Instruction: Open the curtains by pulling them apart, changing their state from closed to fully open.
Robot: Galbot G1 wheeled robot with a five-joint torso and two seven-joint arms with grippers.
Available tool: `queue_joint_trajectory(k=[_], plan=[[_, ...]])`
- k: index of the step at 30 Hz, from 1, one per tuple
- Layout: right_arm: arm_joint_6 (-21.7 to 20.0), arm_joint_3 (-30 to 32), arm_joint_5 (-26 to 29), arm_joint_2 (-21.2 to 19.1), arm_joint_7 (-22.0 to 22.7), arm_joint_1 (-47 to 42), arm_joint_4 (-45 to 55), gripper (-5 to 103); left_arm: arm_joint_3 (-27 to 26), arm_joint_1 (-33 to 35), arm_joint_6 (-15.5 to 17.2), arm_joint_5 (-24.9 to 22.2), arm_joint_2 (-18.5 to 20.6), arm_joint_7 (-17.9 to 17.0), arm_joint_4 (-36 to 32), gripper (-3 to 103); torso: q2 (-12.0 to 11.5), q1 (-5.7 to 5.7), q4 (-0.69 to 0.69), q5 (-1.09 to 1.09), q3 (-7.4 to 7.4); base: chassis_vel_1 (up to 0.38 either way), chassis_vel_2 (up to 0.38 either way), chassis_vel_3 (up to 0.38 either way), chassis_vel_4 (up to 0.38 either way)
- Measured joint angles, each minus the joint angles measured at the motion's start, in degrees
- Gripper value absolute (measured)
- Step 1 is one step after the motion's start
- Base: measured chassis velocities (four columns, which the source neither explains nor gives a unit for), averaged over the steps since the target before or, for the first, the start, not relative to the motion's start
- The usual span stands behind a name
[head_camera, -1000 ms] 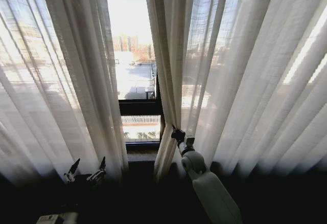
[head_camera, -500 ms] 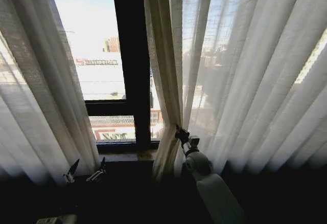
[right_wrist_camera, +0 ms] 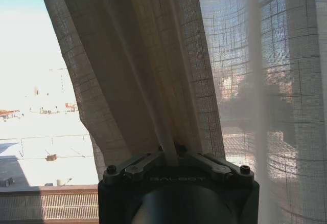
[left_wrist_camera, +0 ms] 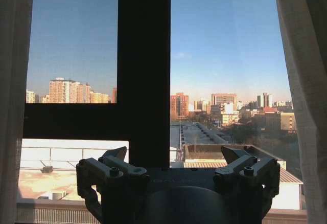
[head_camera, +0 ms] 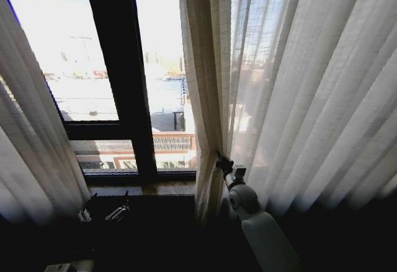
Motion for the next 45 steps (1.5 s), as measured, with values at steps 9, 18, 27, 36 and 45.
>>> queue_joint_trajectory(k=[9,18,27,36,45], plan=[[0.0,0.4,0.0,-0.3,-0.1,-0.7,0.6,0,0.1,0.0,0.0,0.0,0.0,0.0,0.0,100,0.0,0.01,-0.01,0.0,0.01,-0.35,-0.35,0.346,0.358],[0.0,1.0,0.0,-0.4,-0.1,-1.1,1.0,0,0.2,0.0,0.0,0.0,0.0,0.1,-0.1,100,0.0,0.01,-0.01,0.02,0.01,-0.355,-0.357,0.349,0.356],[0.1,1.8,0.1,-0.7,-0.2,-1.2,1.1,0,0.8,-0.1,0.0,0.5,-0.2,0.1,-0.1,100,0.0,0.01,-0.01,-0.01,0.0,-0.356,-0.357,0.347,0.354],[0.1,1.9,0.2,-0.7,-0.3,-1.0,0.8,0,0.7,-0.2,0.1,0.5,-0.2,0.1,-0.2,100,0.0,0.02,-0.01,-0.02,0.0,-0.354,-0.354,0.347,0.345],[0.4,1.9,0.1,-0.6,-0.5,-1.3,0.8,0,0.8,-0.5,0.2,0.5,-0.1,0.1,0.1,100,0.0,0.01,-0.01,0.0,0.0,-0.349,-0.363,0.345,0.352]])
